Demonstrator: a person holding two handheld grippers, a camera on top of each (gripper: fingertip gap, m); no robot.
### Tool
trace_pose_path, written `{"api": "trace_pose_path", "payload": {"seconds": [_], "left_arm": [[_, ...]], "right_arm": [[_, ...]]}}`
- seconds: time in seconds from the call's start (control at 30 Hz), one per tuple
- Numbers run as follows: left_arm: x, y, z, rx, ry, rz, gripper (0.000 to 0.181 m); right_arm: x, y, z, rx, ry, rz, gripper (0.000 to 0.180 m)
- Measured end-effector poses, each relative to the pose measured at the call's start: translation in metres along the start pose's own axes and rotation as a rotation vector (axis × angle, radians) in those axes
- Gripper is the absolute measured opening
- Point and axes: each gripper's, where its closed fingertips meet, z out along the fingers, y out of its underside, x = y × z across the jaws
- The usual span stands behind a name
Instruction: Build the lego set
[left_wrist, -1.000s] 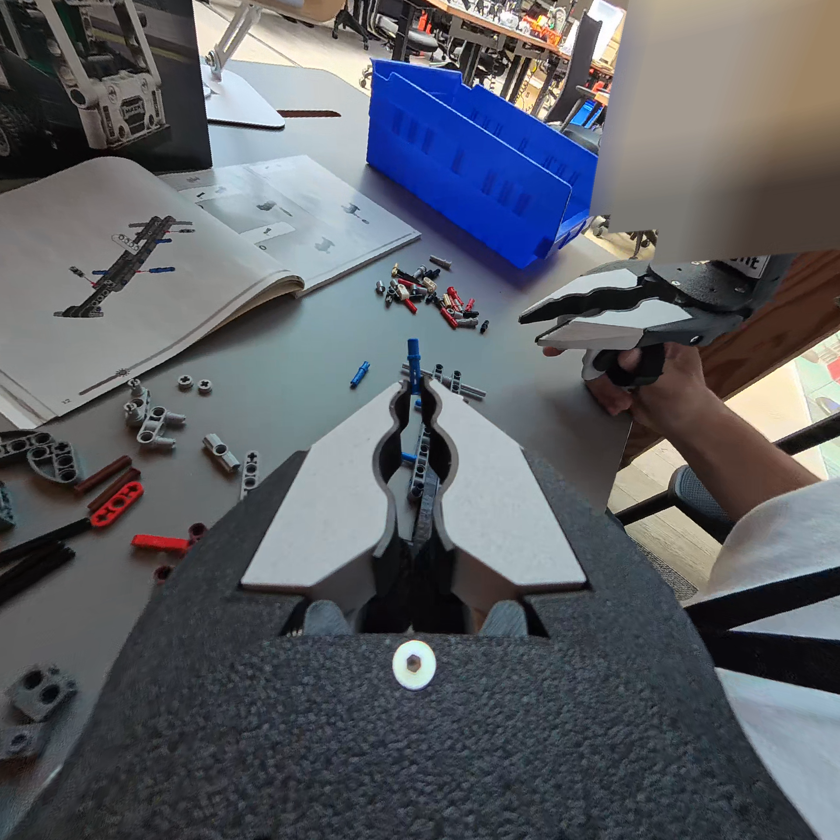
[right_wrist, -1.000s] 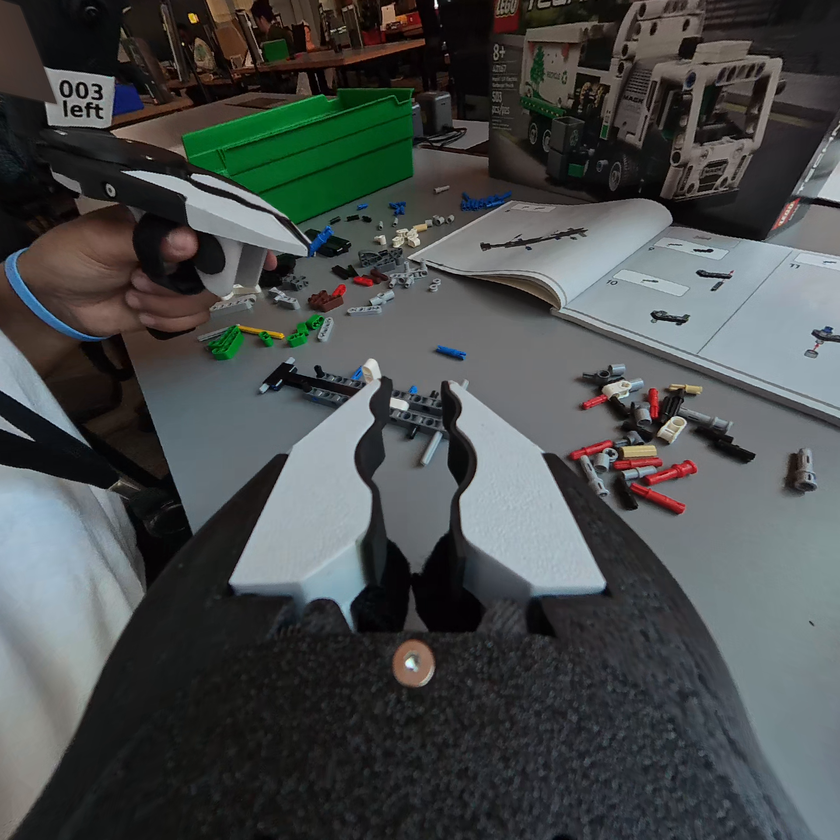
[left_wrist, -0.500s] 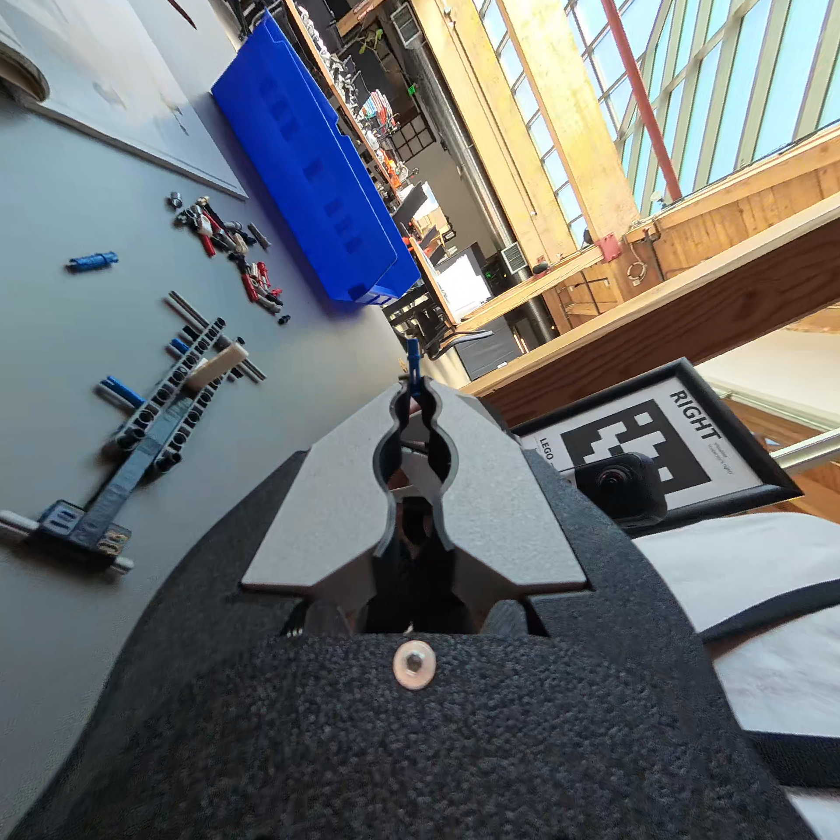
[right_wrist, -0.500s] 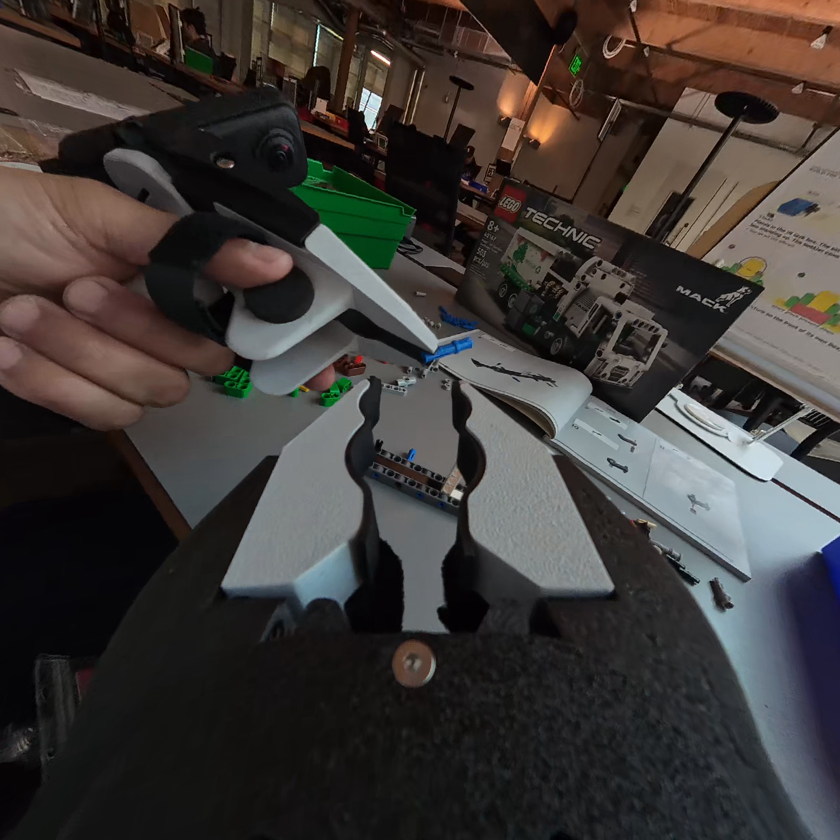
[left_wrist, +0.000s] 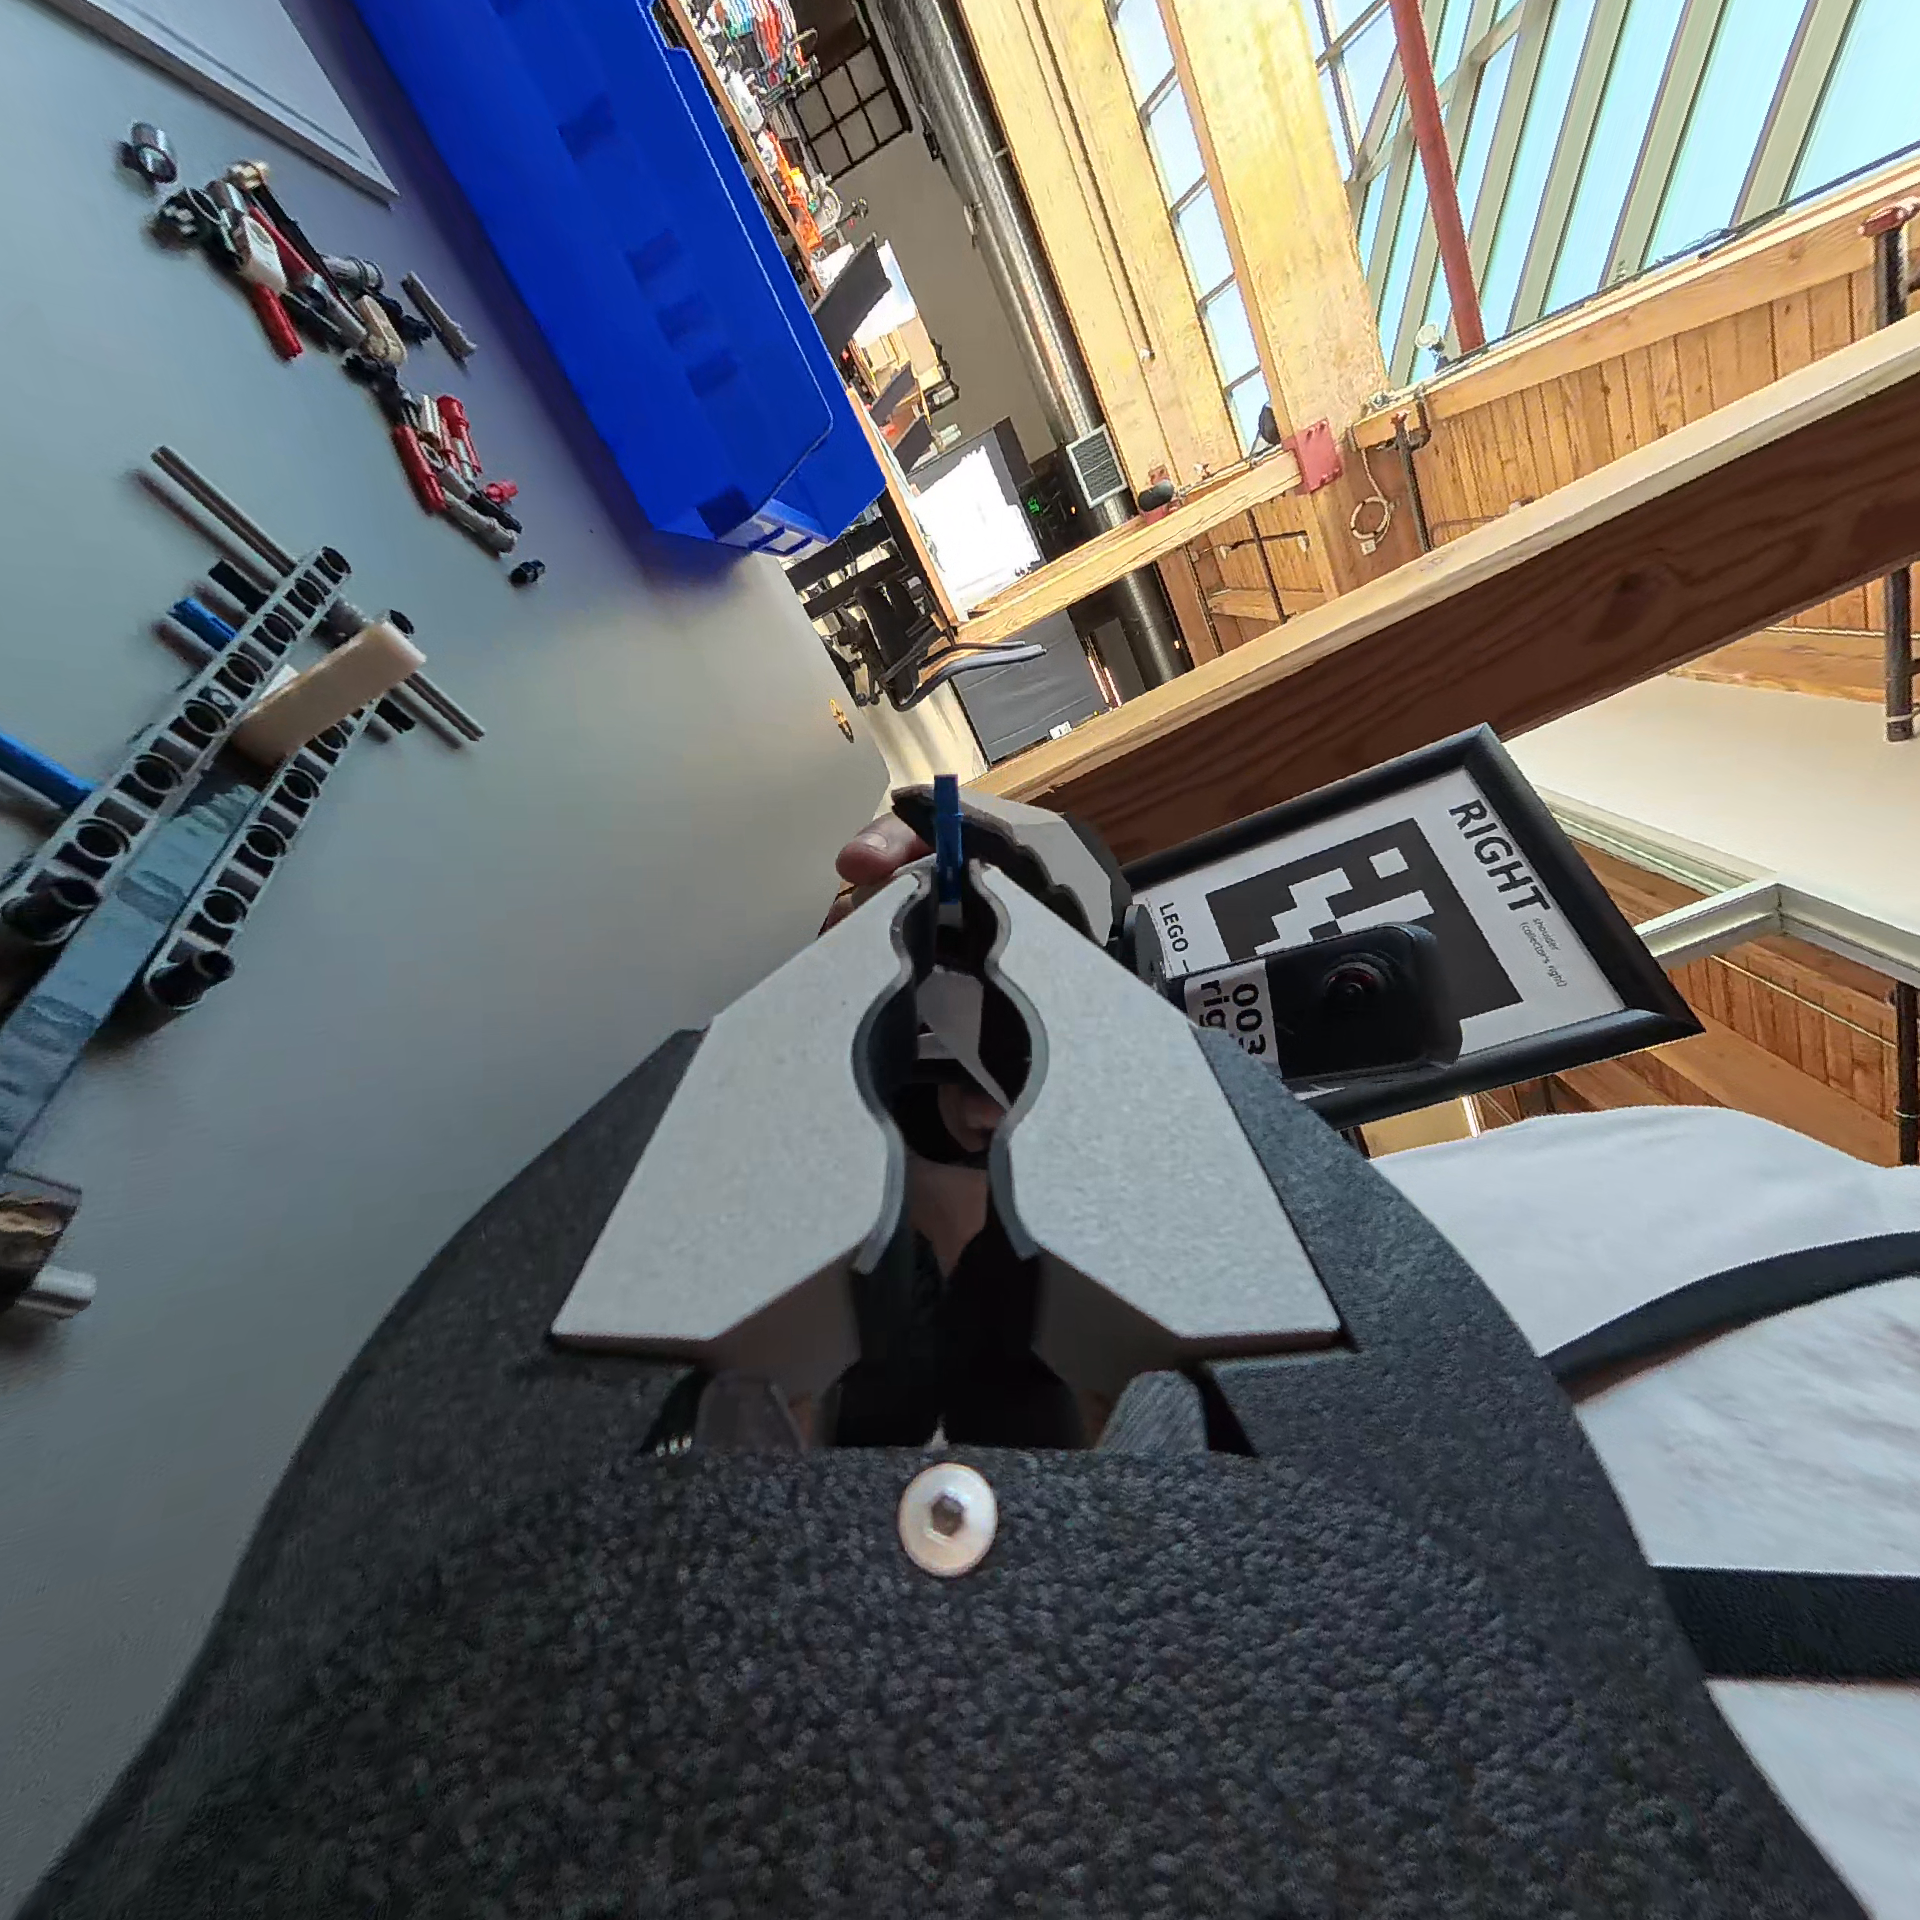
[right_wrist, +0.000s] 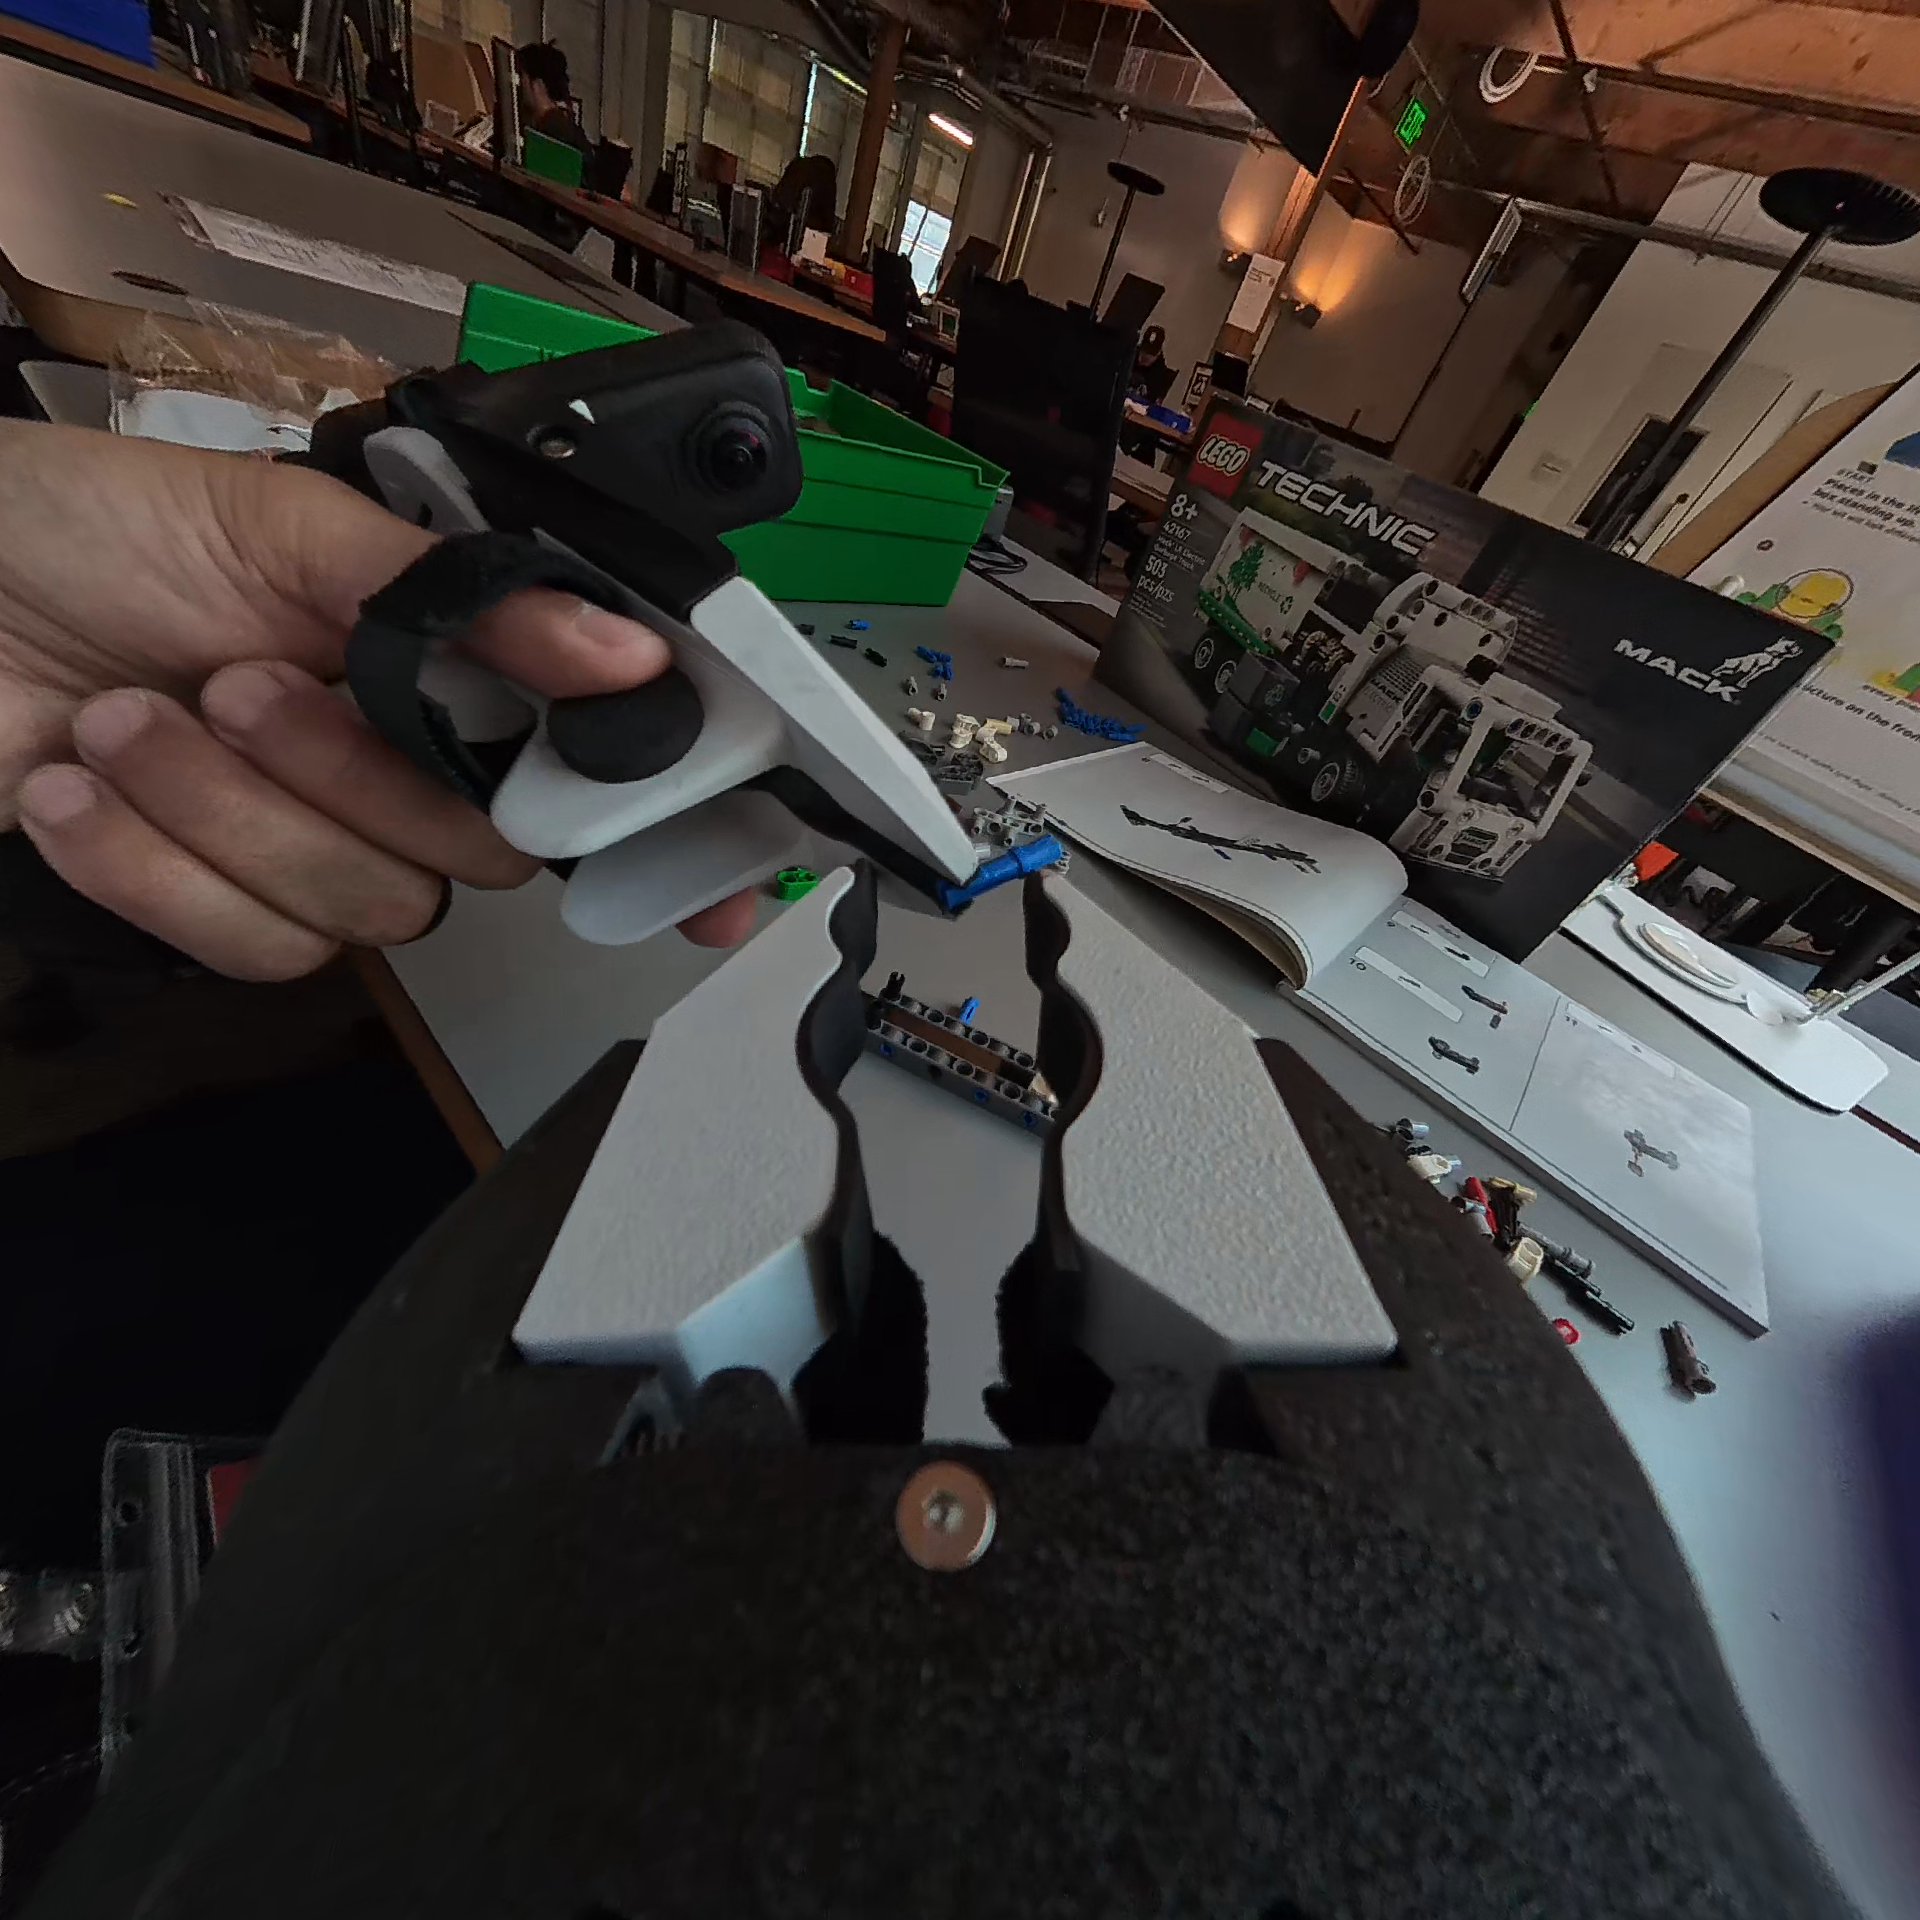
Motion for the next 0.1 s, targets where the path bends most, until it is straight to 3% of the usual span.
{"api": "trace_pose_path", "payload": {"seconds": [0.1], "left_arm": [[-0.0036,0.0025,0.0006,-0.026,0.006,-0.021,0.002]], "right_arm": [[-0.0045,0.0032,0.003,-0.011,-0.045,0.009,0.029]]}}
